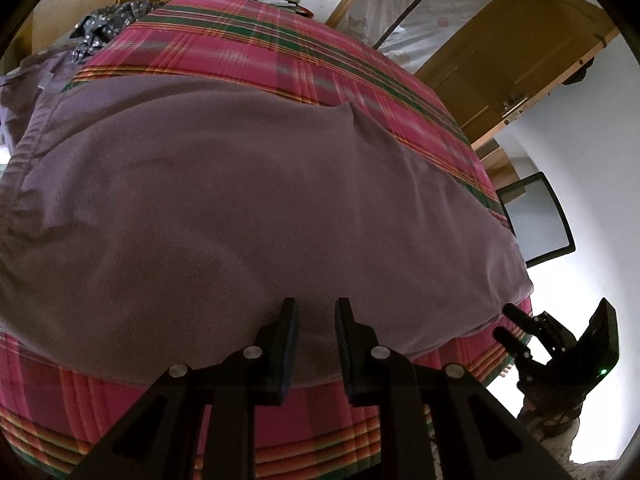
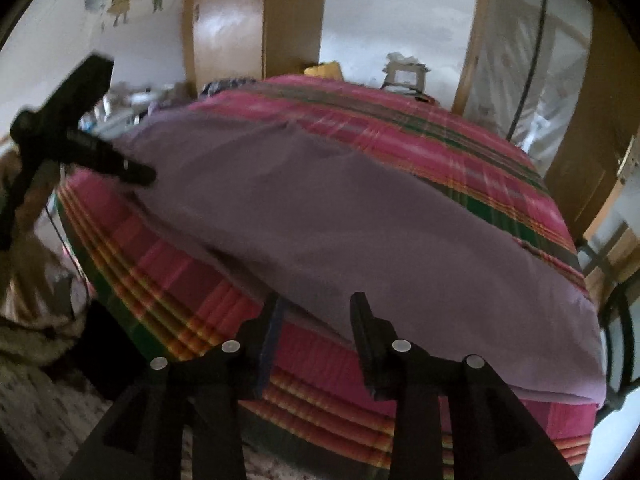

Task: Fold clothes

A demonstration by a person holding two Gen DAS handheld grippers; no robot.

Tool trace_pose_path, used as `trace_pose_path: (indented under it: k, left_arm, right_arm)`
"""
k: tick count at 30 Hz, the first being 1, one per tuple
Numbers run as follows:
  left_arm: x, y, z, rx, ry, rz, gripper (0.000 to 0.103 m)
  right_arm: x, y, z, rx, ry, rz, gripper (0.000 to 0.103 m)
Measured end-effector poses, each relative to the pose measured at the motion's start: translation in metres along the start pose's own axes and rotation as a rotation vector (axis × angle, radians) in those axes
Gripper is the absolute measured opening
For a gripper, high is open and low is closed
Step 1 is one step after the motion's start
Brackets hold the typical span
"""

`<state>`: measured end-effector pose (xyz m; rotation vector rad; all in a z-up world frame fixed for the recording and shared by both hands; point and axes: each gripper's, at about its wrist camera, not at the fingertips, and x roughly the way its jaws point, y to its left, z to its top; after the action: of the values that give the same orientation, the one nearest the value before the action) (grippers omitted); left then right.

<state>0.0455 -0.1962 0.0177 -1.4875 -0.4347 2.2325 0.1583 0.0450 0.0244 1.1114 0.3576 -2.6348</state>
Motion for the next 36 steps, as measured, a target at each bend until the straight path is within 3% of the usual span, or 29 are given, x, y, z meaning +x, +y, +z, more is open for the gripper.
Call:
trace_pose_path:
  k: [3,9,17,22,27,29,33,36]
  left_arm:
    - [0.0,-0.002,-0.001,0.001,-0.001,0.006,0.019]
    - [0.0,-0.001,0.0,-0.006,0.002,0.001,0.019]
    - [0.001,-0.001,0.001,-0.017,0.001,0.003,0.019]
    - [0.0,-0.002,-0.001,-0.018,-0.001,0.01,0.019]
    - [0.001,-0.002,-0.001,-0.019,-0.003,0.009,0.019]
    - [0.001,-0.002,-0.001,-0.025,-0.003,0.005,0.019]
    - [0.002,0.002,-0.001,-0.039,-0.003,-0.011,0.019]
    - [0.002,0.003,-0.001,-0.045,-0.004,-0.019,0.019]
  right_arm:
    - [0.012,0.007,-0.002,-0.064,0.02,-0.102,0.036]
    - [0.012,0.0,-0.006,-0.068,-0.009,-0.17,0.035]
    - [0.019,0.01,-0.014,-0.167,-0.009,-0.274,0.021]
    - [0.026,0.024,-0.018,-0.307,-0.026,-0.414,0.025]
    - [0.026,0.021,-0.02,-0.303,-0.038,-0.435,0.019]
    - [0.022,0.019,-0.02,-0.295,-0.061,-0.467,0.004]
    - [0.008,0.021,-0.018,-0.292,-0.115,-0.539,0.004]
    - [0.017,0.028,-0.027,-0.373,-0.071,-0.569,0.004]
